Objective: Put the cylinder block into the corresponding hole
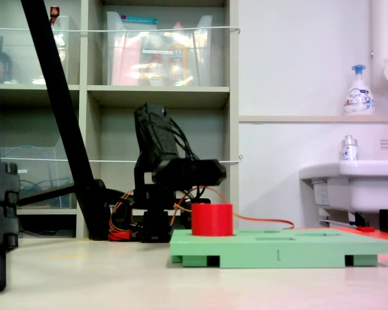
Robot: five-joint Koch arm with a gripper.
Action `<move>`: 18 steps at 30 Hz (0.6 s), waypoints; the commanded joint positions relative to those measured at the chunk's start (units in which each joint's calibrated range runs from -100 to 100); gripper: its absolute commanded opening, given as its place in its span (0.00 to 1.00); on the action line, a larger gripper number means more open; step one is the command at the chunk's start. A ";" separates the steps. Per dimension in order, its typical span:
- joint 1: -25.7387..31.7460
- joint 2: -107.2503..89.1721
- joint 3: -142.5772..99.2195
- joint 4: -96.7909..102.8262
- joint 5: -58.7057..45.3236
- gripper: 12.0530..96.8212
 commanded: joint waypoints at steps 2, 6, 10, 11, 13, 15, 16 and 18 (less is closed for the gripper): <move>-2.74 -22.69 0.51 -13.65 -3.27 0.75; -8.35 -30.23 1.21 -29.44 -7.33 0.46; -12.89 -30.23 -1.38 -23.28 -27.89 0.45; -13.72 -30.23 -3.08 -21.93 -32.63 0.44; -14.11 -30.23 -5.07 -21.64 -37.26 0.44; -14.65 -30.23 -7.56 -21.55 -41.22 0.44; -14.90 -30.23 -9.26 -21.55 -45.23 0.44; -14.90 -30.23 -13.74 -21.45 -53.77 0.44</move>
